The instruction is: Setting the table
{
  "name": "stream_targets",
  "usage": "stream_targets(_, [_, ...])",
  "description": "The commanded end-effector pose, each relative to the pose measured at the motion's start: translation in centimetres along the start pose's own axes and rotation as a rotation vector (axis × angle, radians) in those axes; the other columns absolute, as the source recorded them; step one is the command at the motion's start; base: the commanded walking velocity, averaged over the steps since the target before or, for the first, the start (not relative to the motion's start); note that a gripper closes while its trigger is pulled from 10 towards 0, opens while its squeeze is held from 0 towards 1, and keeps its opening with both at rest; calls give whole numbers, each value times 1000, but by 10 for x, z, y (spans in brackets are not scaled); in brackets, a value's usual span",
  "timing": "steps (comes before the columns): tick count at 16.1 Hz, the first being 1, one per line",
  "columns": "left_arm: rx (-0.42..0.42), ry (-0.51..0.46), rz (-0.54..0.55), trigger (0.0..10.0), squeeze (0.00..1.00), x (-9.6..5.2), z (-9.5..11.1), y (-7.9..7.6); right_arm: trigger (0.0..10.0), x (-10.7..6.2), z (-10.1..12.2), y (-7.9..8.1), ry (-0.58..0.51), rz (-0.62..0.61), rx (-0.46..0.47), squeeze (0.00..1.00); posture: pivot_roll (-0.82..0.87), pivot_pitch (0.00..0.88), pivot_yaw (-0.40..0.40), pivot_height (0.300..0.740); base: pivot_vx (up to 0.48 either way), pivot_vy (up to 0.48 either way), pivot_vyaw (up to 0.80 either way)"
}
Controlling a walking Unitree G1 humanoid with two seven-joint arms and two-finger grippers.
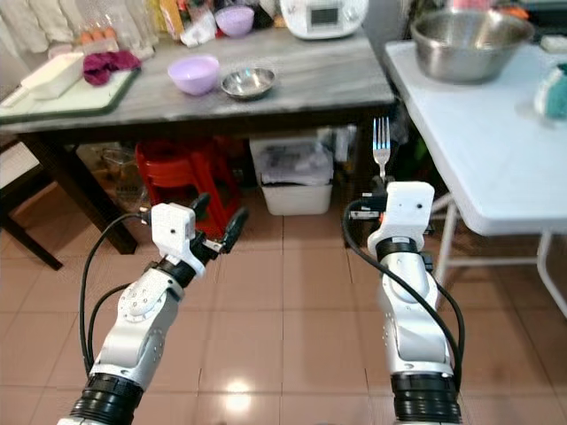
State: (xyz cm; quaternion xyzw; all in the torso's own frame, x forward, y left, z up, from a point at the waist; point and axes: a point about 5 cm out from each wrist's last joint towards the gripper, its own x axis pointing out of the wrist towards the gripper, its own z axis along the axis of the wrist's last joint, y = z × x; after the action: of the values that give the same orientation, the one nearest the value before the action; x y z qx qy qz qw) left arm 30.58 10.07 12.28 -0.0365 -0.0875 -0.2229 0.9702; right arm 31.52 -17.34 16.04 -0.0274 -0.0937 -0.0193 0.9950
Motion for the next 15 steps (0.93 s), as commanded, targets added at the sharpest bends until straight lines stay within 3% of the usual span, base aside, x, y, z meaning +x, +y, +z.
stream_targets(1, [15, 1, 14, 10000, 0, -2, 2, 7, 10000, 1, 4, 8, -17, 21, 4, 0, -145, 97, 86, 740, 480, 0, 0])
stream_targets(15, [16, 12, 9, 10000, 0, -3, -2, 2, 10000, -1, 0, 5, -6, 4, 25, 0, -148, 84, 86, 740, 423, 0, 0])
